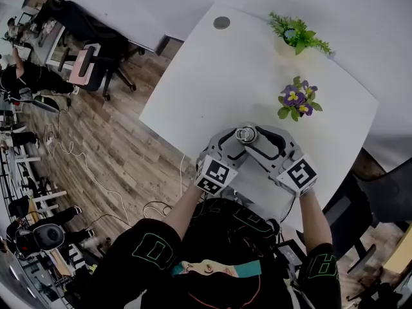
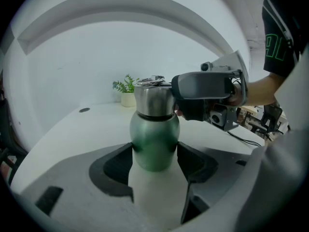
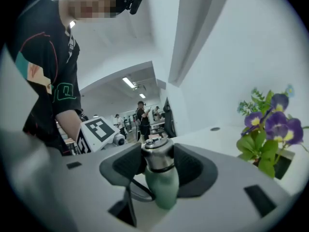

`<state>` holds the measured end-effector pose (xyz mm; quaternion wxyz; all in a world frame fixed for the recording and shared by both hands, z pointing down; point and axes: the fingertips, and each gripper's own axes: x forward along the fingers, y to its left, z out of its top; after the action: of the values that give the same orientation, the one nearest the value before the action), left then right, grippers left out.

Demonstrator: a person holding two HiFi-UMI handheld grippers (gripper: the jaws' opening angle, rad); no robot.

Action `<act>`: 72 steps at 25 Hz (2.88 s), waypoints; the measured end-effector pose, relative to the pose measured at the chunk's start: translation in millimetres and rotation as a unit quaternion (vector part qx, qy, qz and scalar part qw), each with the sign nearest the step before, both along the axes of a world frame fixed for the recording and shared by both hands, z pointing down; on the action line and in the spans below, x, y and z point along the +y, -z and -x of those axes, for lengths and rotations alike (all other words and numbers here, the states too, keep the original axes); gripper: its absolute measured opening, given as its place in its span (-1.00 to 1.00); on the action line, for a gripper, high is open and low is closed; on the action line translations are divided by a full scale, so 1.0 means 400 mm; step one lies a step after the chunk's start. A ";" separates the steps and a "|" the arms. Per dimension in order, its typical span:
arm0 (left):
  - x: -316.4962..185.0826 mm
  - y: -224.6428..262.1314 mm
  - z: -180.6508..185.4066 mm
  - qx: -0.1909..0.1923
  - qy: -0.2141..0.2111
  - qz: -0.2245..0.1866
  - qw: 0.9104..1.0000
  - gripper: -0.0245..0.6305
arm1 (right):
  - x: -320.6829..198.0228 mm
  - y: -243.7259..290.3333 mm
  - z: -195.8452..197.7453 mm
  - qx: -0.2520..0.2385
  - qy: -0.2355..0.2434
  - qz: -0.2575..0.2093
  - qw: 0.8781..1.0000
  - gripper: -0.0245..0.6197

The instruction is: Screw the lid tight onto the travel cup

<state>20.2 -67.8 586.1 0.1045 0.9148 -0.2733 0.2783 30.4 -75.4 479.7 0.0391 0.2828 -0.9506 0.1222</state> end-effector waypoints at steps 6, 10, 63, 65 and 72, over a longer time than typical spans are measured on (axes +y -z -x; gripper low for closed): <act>-0.002 -0.003 -0.001 -0.001 0.003 -0.003 1.000 -0.02 | 0.005 -0.011 -0.002 0.006 -0.122 -0.026 0.992 -0.25; -0.004 -0.001 -0.003 0.000 0.007 -0.005 1.000 -0.02 | 0.005 -0.015 -0.003 0.009 -0.110 -0.020 0.994 -0.24; 0.002 -0.013 -0.001 -0.013 0.008 0.001 1.000 -0.04 | 0.006 -0.012 0.011 0.050 -0.128 -0.004 0.991 -0.20; 0.001 -0.014 -0.001 -0.012 0.007 0.002 1.000 -0.04 | 0.006 -0.018 0.009 0.062 -0.084 -0.001 0.994 -0.12; 0.001 -0.017 0.001 -0.013 0.005 0.006 1.000 -0.04 | 0.011 -0.007 0.014 0.111 0.092 -0.026 0.989 -0.08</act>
<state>20.0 -67.2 592.8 0.1077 0.9091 -0.2779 0.2909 24.9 -70.8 482.4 0.1482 0.2072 -0.9651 0.0610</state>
